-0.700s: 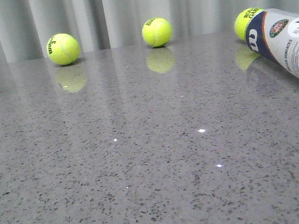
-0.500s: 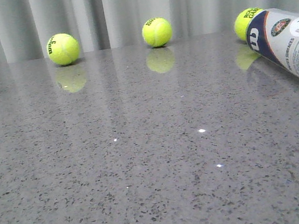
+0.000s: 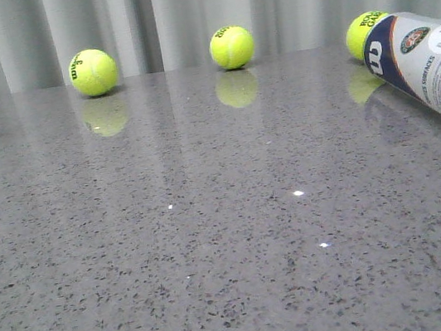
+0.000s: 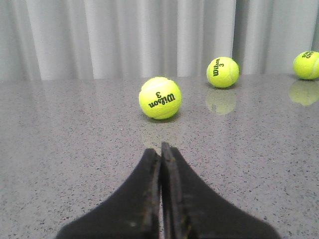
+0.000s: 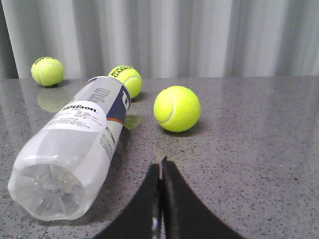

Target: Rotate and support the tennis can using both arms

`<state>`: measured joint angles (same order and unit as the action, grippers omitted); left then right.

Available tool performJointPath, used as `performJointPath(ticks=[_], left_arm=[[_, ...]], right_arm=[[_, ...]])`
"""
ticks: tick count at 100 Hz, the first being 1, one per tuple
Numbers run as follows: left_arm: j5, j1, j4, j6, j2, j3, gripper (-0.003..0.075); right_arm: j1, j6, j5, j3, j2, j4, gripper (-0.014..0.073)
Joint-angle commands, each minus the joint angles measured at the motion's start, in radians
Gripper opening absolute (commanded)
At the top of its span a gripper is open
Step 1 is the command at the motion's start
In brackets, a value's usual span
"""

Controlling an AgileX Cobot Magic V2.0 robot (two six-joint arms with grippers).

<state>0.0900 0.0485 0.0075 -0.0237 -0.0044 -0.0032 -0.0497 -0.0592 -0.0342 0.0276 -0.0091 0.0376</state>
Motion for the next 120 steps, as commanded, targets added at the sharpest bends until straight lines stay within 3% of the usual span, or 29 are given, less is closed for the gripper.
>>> performJointPath(ticks=[1,34,64,76,84,102,120], left_arm=[[-0.084,-0.001,-0.001,0.006,-0.039,0.048,-0.0021],[-0.084,-0.001,-0.001,0.006,-0.039,0.048,-0.0021],[-0.084,-0.001,-0.001,0.006,-0.039,0.048,-0.0020],[-0.084,-0.001,-0.001,0.006,-0.039,0.048,-0.0020],[-0.084,-0.001,-0.001,0.006,-0.039,0.048,-0.0021],[-0.084,-0.001,-0.001,0.006,-0.039,0.048,-0.0021],[-0.084,-0.001,-0.001,0.006,-0.039,0.048,-0.0021]], right_arm=[[-0.002,0.004,0.065,-0.040,-0.016,0.021,-0.0065],[-0.002,0.005,-0.288,-0.298,0.026,0.028,-0.0065],[-0.002,0.005,-0.657,-0.530,0.302,-0.093,-0.0065],[-0.002,0.005,-0.702,-0.576,0.427,-0.123,-0.0048],[-0.002,0.006,-0.714,-0.608,0.499,-0.123,0.0070],[-0.002,0.006,-0.741,-0.720,0.652,-0.123,0.0652],[0.014,0.006,-0.821,-0.868,0.831,-0.132,0.0637]])
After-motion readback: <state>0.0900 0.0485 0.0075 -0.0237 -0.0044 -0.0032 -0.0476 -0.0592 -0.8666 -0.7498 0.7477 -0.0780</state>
